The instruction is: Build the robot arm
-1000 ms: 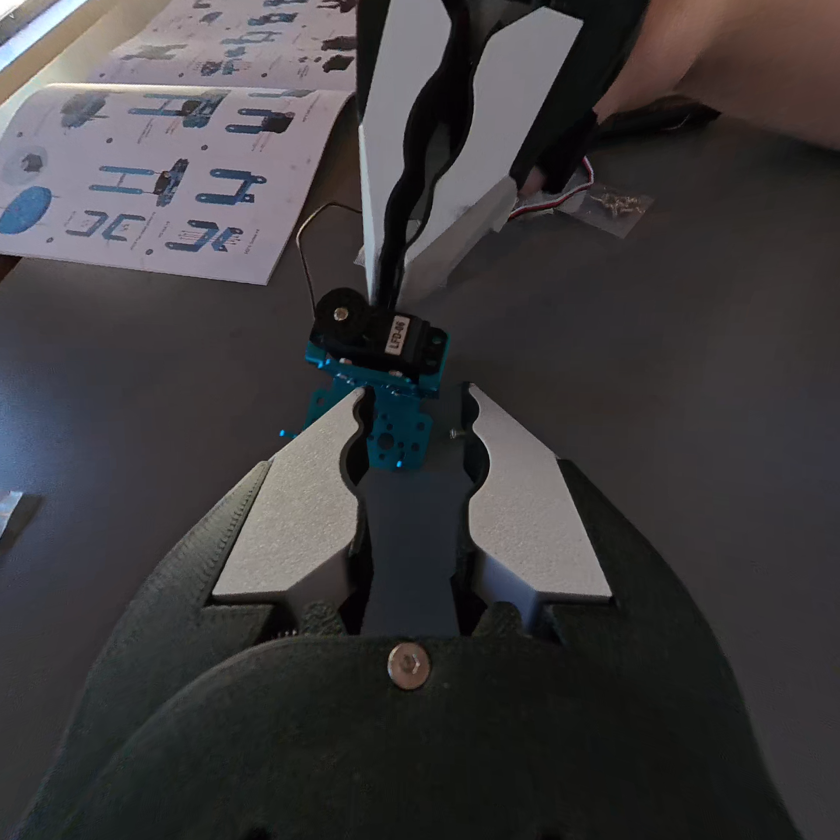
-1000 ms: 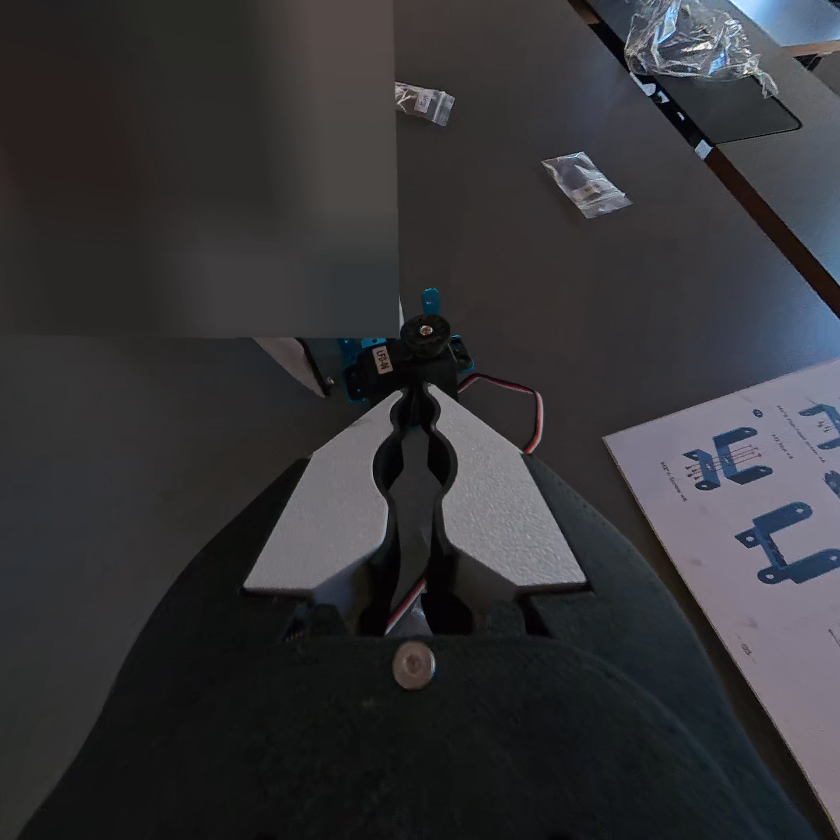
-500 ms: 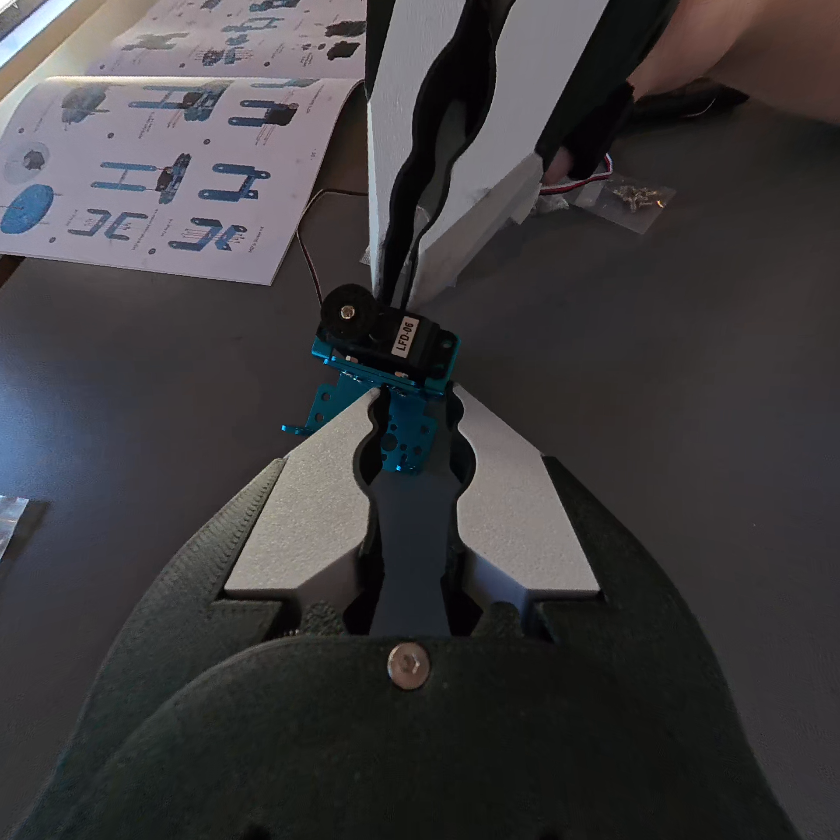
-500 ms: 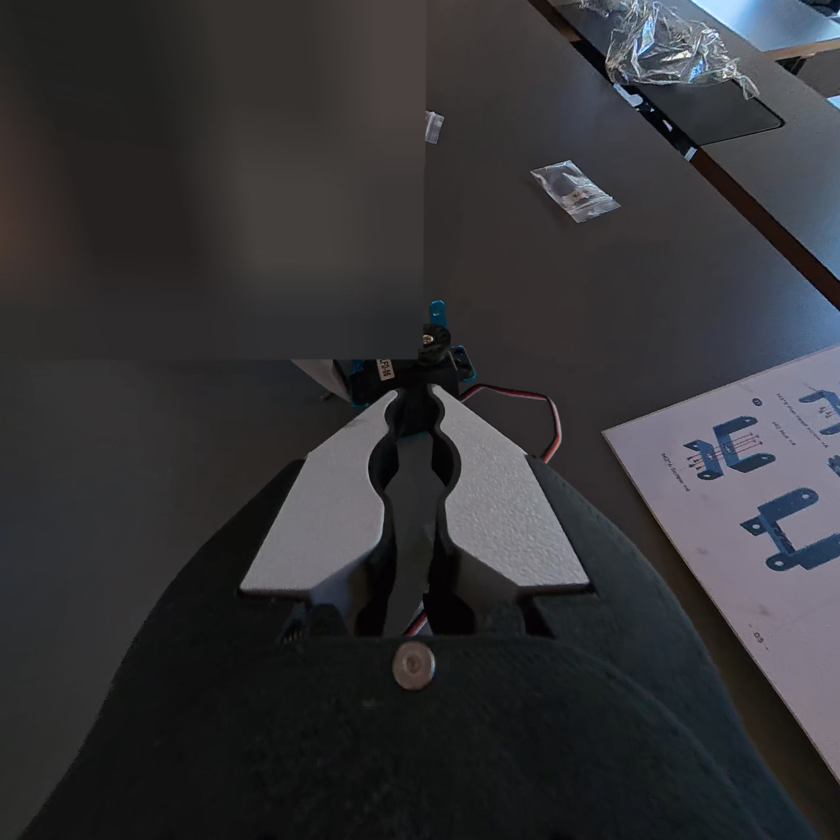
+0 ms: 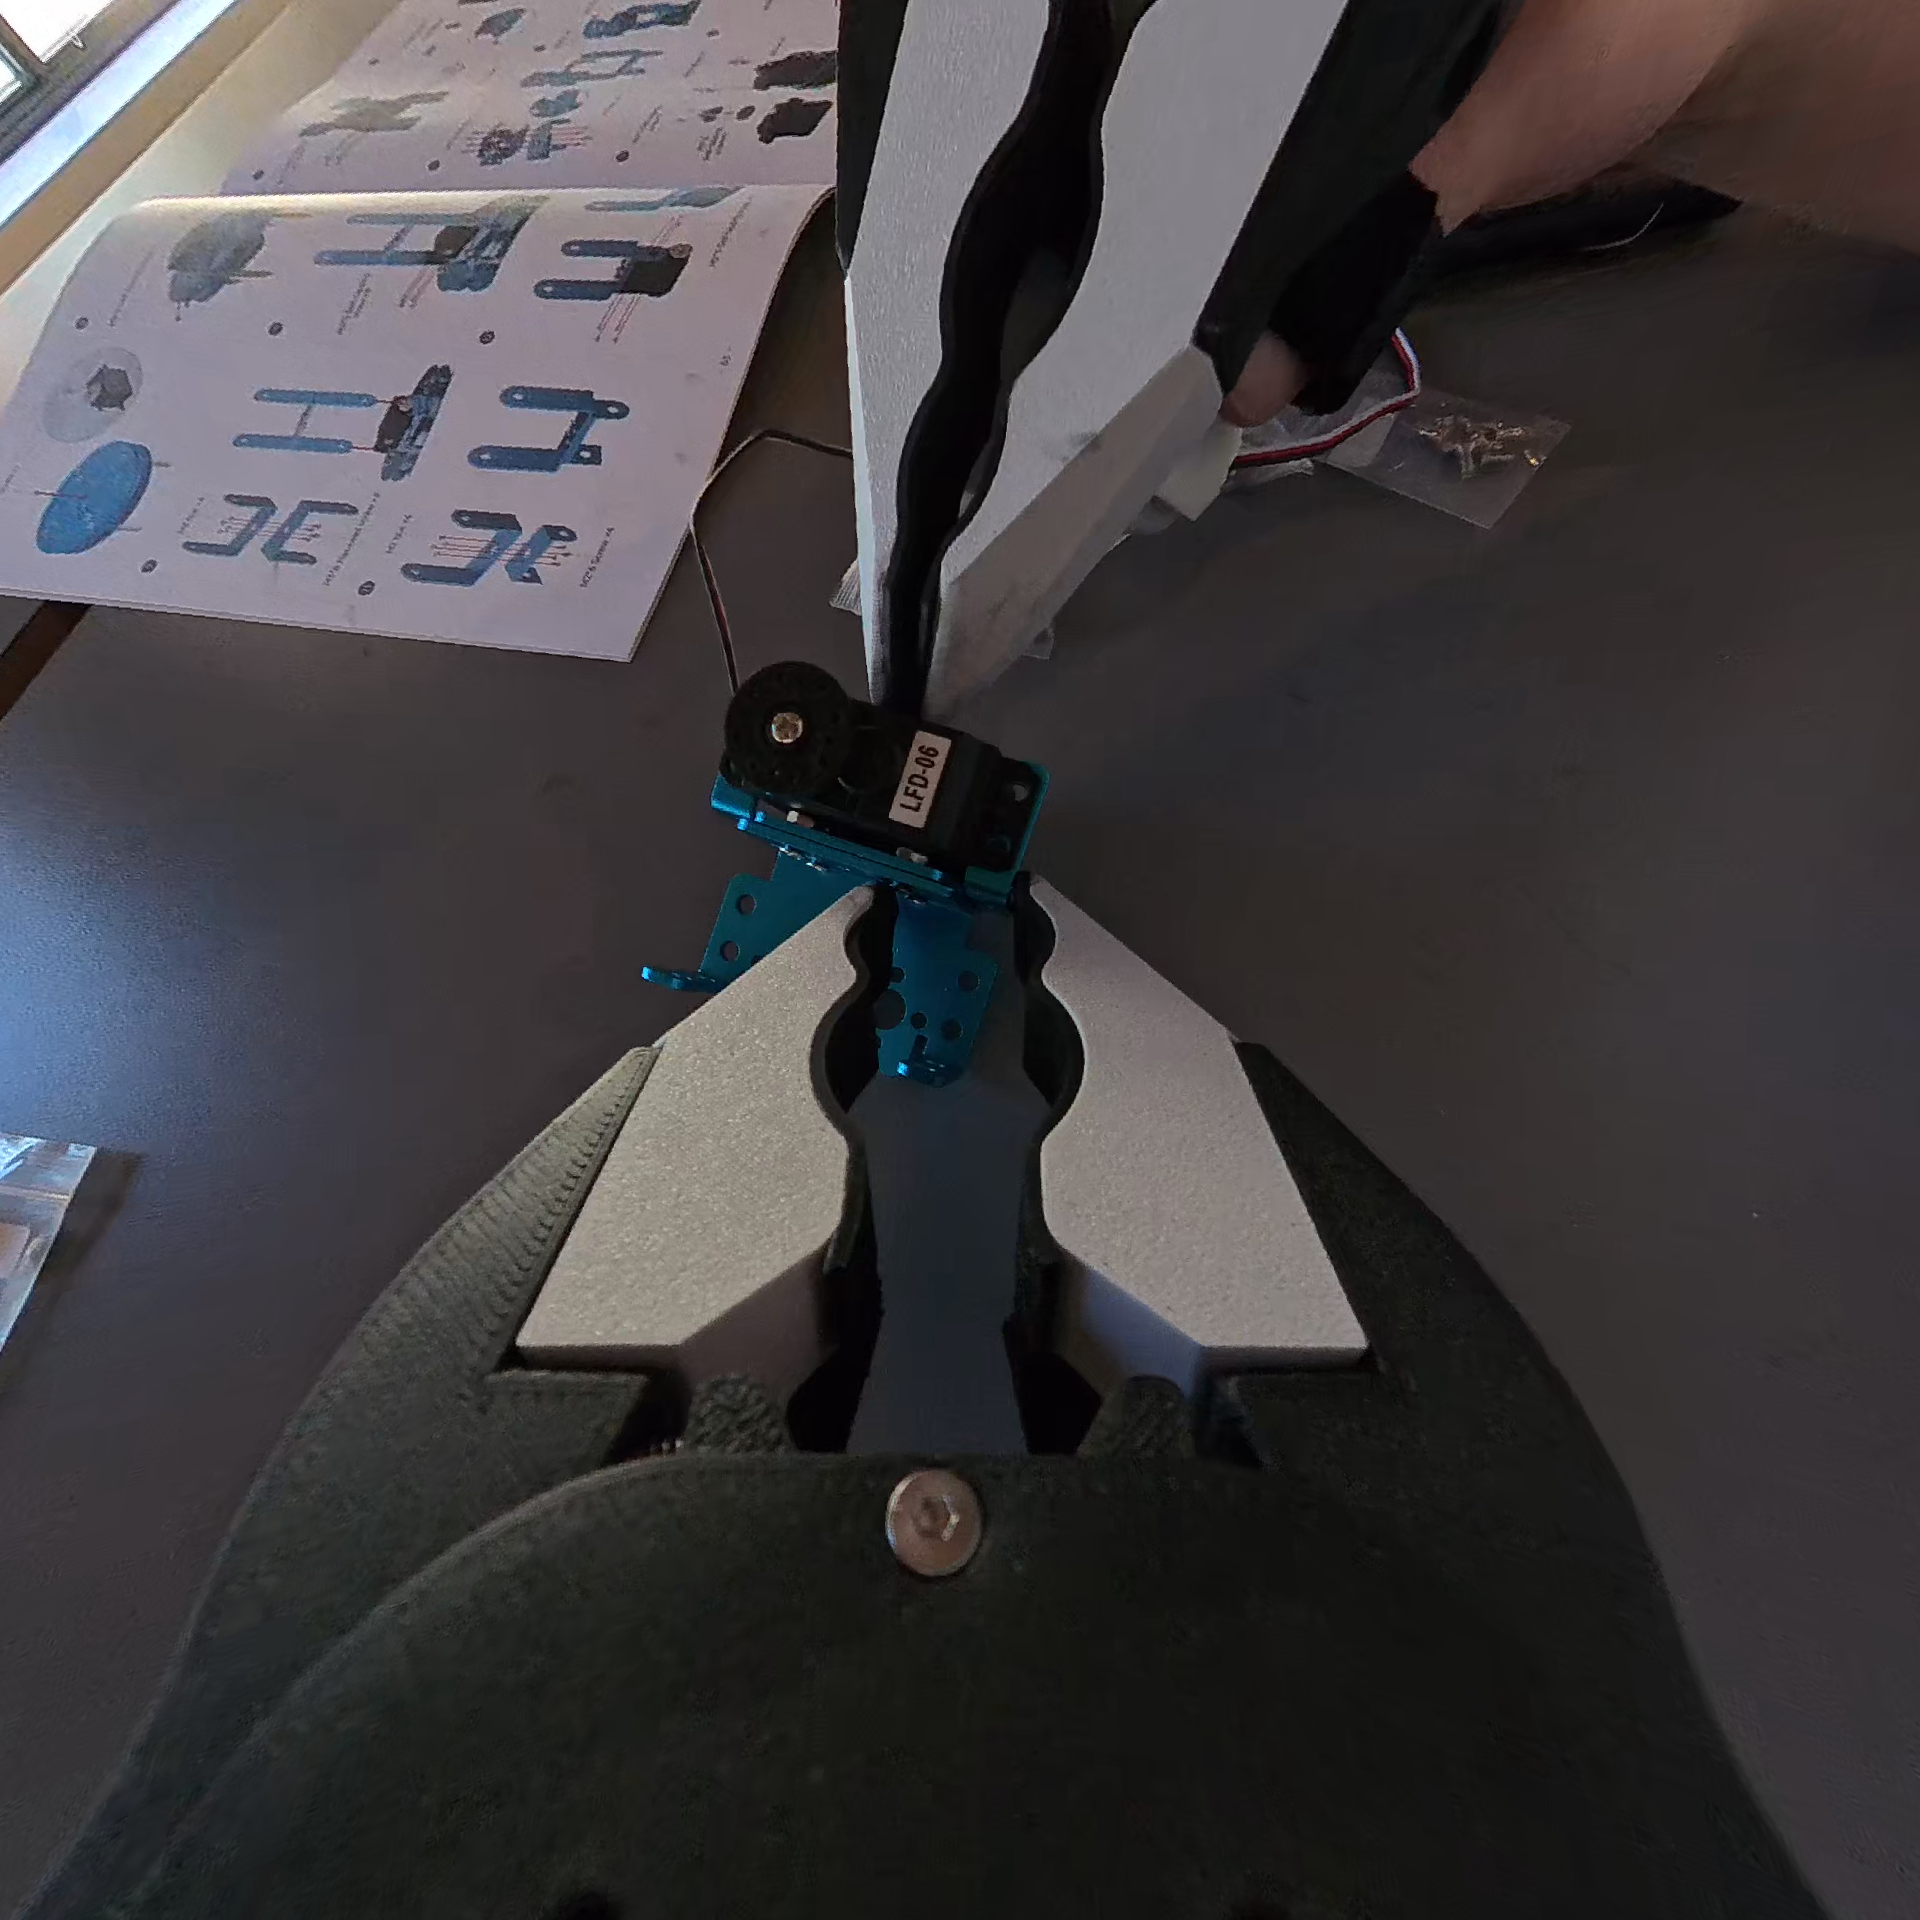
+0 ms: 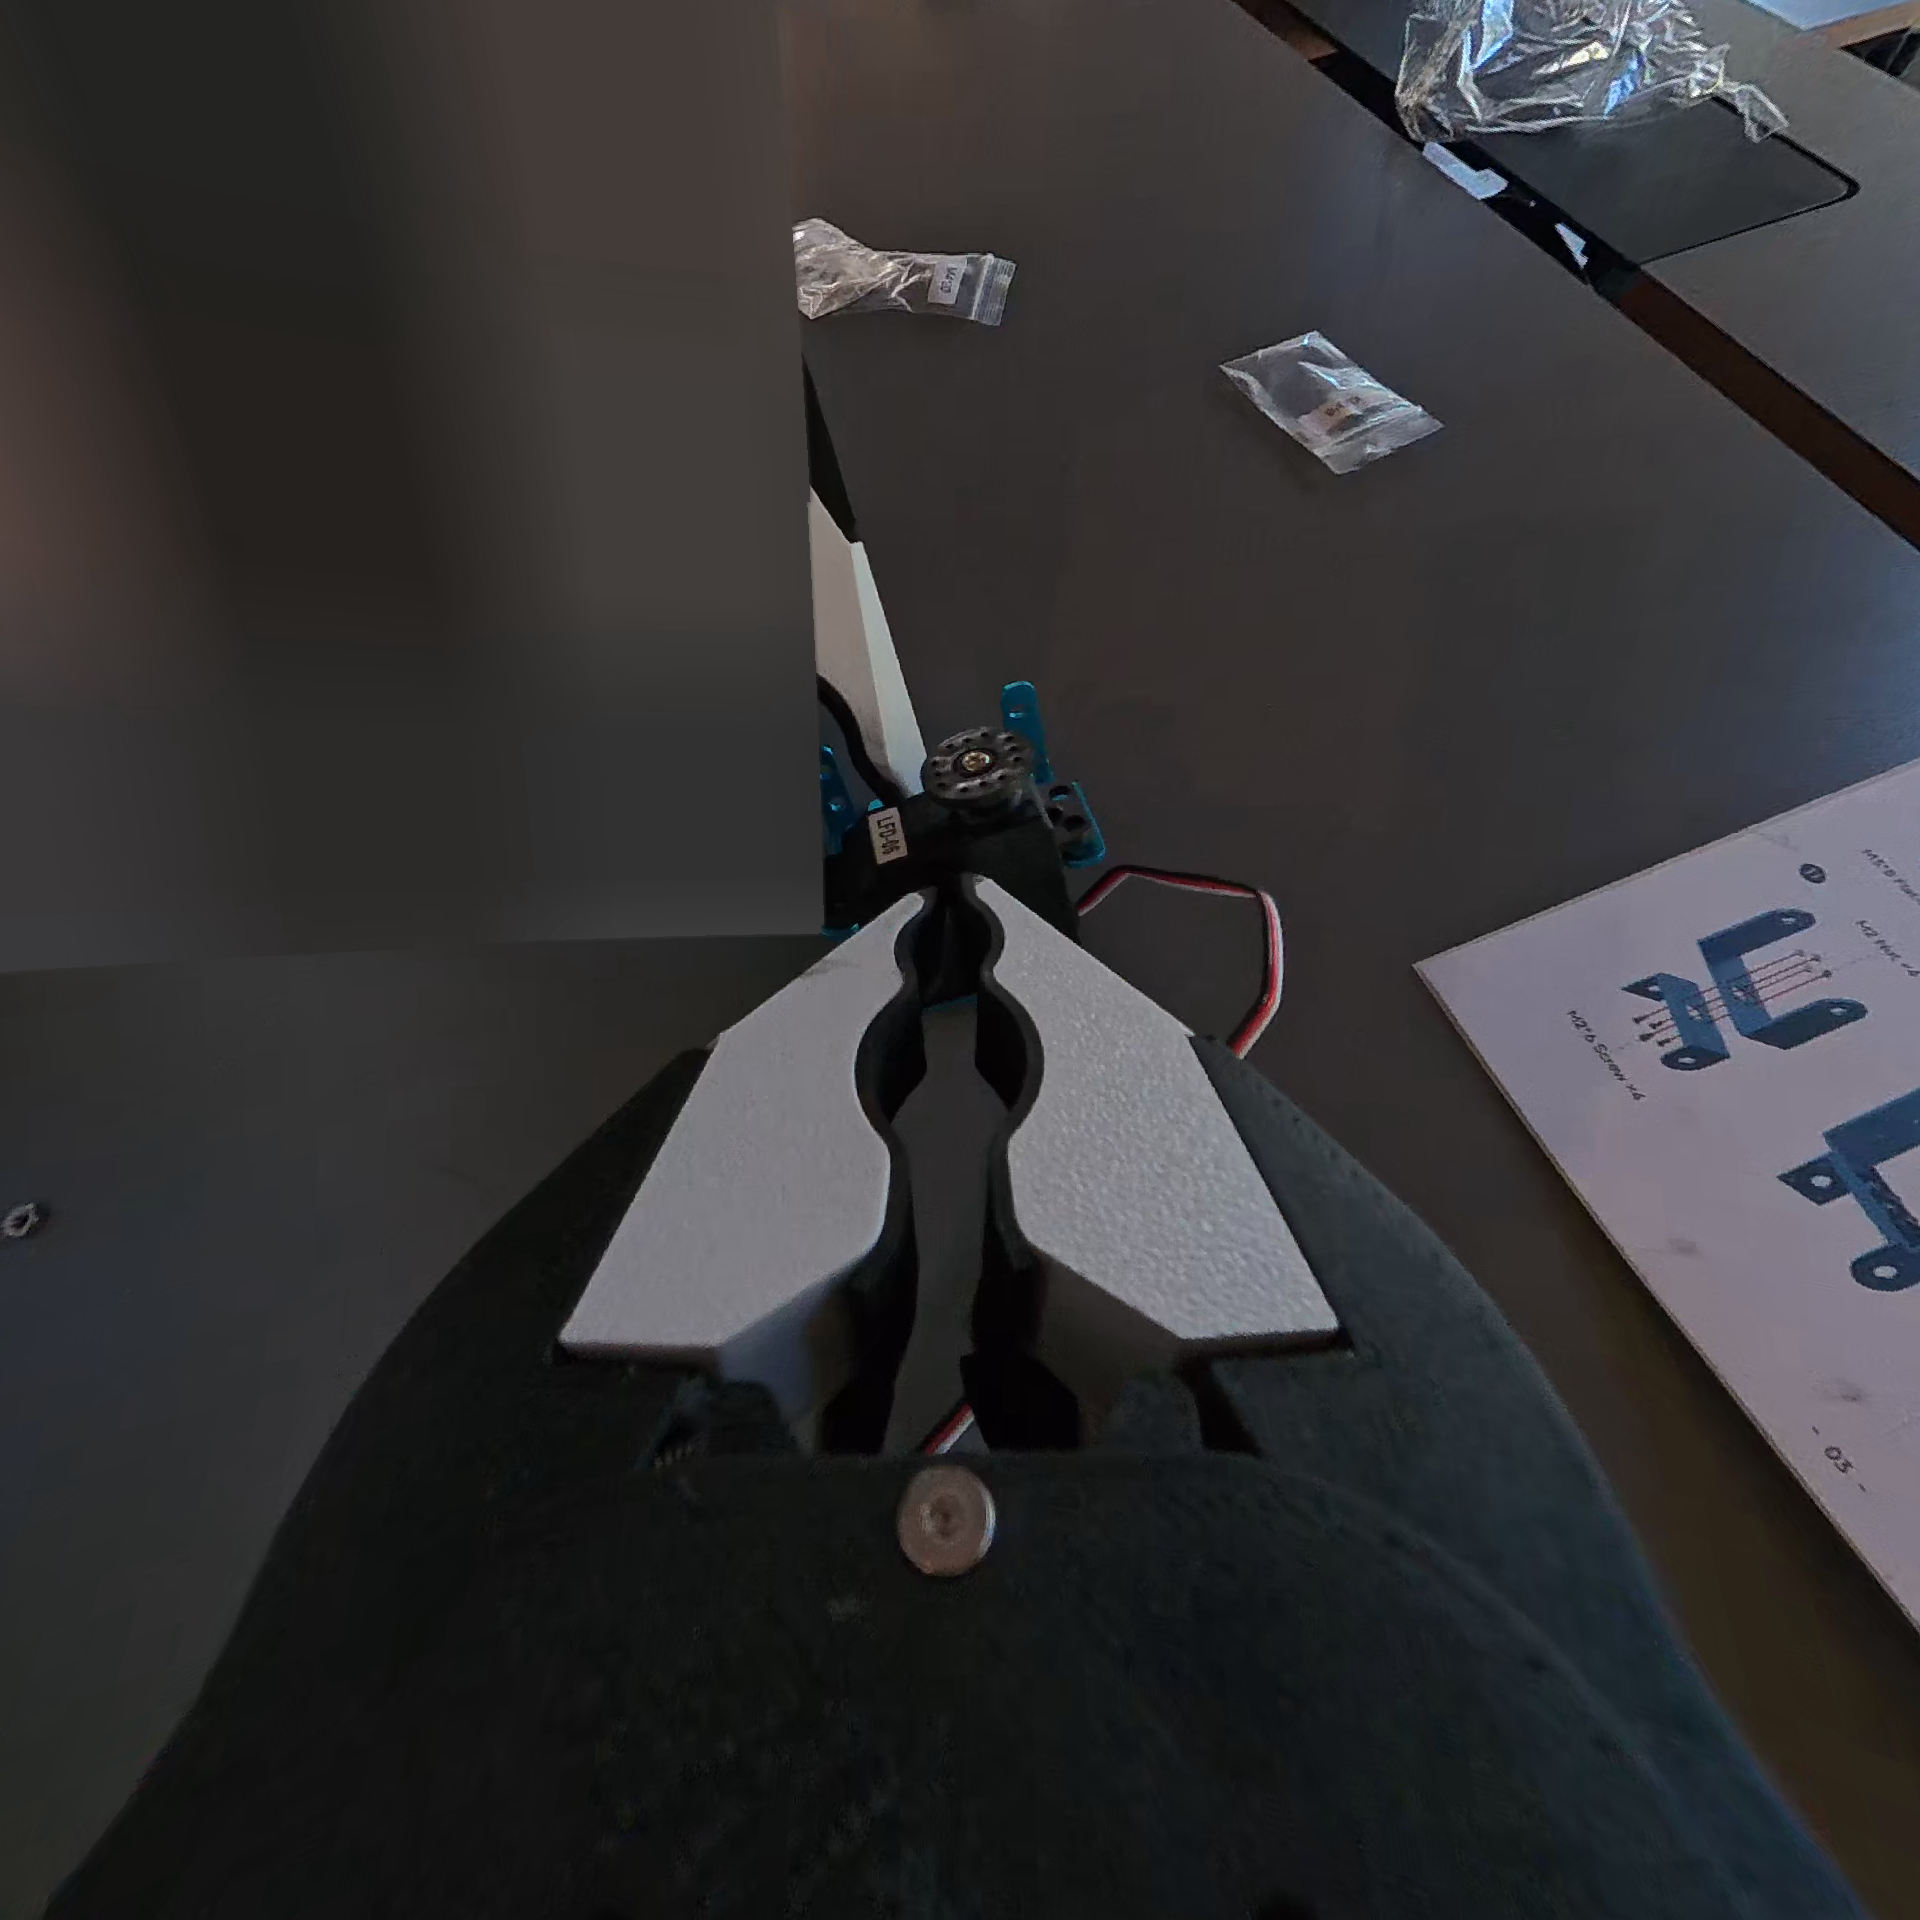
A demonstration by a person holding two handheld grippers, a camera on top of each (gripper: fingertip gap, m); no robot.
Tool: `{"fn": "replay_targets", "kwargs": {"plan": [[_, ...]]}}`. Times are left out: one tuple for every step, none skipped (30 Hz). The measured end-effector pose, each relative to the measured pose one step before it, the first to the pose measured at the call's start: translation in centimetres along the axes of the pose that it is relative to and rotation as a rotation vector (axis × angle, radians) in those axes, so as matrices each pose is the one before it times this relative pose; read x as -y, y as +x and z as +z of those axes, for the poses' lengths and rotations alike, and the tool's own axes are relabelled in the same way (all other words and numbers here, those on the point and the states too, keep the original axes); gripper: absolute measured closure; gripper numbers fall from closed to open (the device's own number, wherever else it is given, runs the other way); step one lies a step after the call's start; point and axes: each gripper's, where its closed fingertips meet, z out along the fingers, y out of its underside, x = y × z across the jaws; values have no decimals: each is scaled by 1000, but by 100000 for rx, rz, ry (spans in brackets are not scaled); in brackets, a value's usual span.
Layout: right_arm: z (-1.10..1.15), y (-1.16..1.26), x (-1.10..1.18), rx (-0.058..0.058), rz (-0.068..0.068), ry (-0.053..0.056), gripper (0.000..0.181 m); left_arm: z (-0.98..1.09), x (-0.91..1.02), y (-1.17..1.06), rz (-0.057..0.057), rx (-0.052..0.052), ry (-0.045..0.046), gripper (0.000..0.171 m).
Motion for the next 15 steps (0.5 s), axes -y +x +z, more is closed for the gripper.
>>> {"fn": "replay_targets", "kwargs": {"plan": [[4,31,-29,-69,223,-111,179,-3,2,-1,-265,-226,6,149],[5,54,-34,-260,71,-35,179,8,-1,8,-196,-172,-17,149],[8,55,-39,-319,76,-99,178,0,-5,-3,-89,-73,-16,149],[0,15,-41,-182,-33,-179,177,1,1,-8,27,45,10,148],[-8,30,-17,-316,-309,-98,176,-8,1,5,113,123,22,149],[-6,5,2,-257,-279,-20,175,-19,10,-4,156,159,63,148],[-9,-46,17,89,-248,22,175,-38,23,0,70,104,227,148],[-22,-24,36,-72,-188,183,175,-100,68,-13,-122,64,704,148],[-24,-13,60,-138,-128,328,174,-165,94,-22,-485,-62,1013,148],[-51,-25,44,-19,-22,207,174,-235,113,-73,-1018,-45,1040,149],[-60,11,-10,-144,-72,-55,174,-322,125,-86,-1232,-122,754,148],[-62,39,-20,-372,-233,-19,174,-405,127,-112,-1116,41,519,148],[-85,19,23,-262,-236,227,174,-450,123,-120,-805,160,566,149],[-91,7,54,-161,-74,327,174,-463,29,-86,-549,-87,467,150],[-66,20,29,-90,151,252,174,-397,-175,132,-845,-1470,-282,152]]}}
